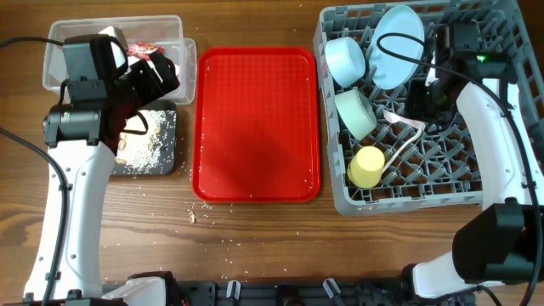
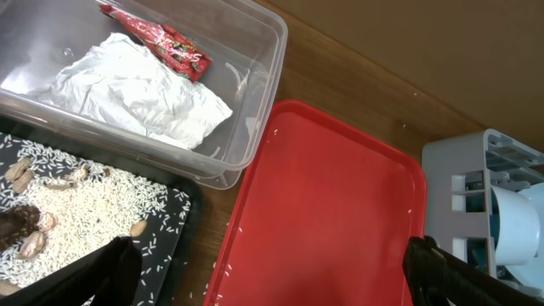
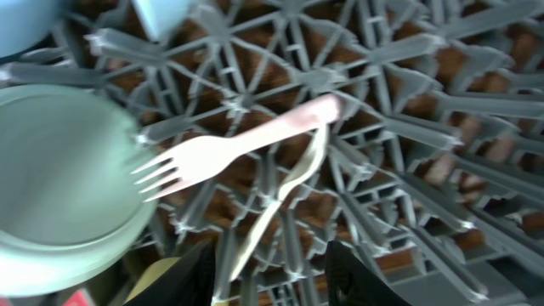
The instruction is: Sort waste into correct bins and load items into the dishwasher rack
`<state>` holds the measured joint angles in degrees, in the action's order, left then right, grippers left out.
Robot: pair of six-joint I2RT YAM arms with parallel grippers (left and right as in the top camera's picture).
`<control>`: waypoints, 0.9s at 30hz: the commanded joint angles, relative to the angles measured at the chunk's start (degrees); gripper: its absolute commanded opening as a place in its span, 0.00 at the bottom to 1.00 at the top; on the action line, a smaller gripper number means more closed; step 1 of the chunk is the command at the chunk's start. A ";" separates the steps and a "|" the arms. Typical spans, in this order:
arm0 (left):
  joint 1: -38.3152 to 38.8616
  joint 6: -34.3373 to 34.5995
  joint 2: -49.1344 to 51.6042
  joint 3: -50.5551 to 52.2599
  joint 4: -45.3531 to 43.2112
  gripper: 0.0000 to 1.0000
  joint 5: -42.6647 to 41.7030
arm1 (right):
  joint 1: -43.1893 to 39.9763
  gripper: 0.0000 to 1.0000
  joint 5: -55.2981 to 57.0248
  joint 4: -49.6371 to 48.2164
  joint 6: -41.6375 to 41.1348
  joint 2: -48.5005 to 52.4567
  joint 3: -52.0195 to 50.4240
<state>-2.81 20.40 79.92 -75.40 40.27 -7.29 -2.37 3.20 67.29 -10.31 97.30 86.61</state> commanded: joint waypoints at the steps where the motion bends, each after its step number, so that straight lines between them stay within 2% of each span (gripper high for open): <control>1: -0.20 -0.68 -0.31 -0.70 -0.15 1.00 0.35 | -0.22 0.44 -5.03 1.05 2.05 -3.69 3.61; 4: -0.20 -0.68 -0.31 -0.70 -0.15 1.00 0.35 | -0.22 0.45 -5.09 5.31 2.75 -12.31 7.23; 5: -0.20 -0.68 -0.31 -0.70 -0.15 1.00 0.35 | -0.22 0.48 -7.74 6.54 2.75 -18.18 7.85; 6: -0.20 -0.68 -0.31 -0.70 -0.15 1.00 0.35 | -0.22 0.60 -10.38 6.62 2.73 -22.14 7.85; 7: -0.20 -0.68 -0.31 -0.70 -0.15 1.00 0.35 | -0.22 1.00 -12.52 6.51 2.51 -26.01 7.85; 9: -0.20 -0.68 -0.31 -0.70 -0.15 1.00 0.35 | -0.22 1.00 -12.74 6.51 -0.76 -32.02 7.85; 12: -0.20 -0.68 -0.31 -0.70 -0.15 1.00 0.35 | -0.22 1.00 -12.70 6.64 -0.59 -39.50 7.85; 17: -0.20 -0.68 -0.31 -0.70 -0.15 1.00 0.35 | -0.22 1.00 -8.92 7.26 -0.11 -42.80 7.78; 19: -0.20 -0.68 -0.31 -0.70 -0.15 1.00 0.35 | -0.24 1.00 -8.39 3.17 4.72 -43.93 4.74; 22: -0.20 -0.68 -0.31 -0.70 -0.15 1.00 0.35 | -0.22 1.00 -8.35 -13.51 7.85 -52.43 -9.73; 25: -0.20 -0.68 -0.31 -0.70 -0.15 1.00 0.35 | -0.24 1.00 -8.41 -30.18 8.81 -63.21 -29.24; 27: -0.20 -0.68 -0.31 -0.70 -0.15 1.00 0.35 | -0.22 1.00 -9.40 -42.05 8.76 -72.24 -46.47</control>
<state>-2.79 20.40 79.90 -75.40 40.34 -7.31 -2.37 -5.91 31.70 -2.70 32.47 54.08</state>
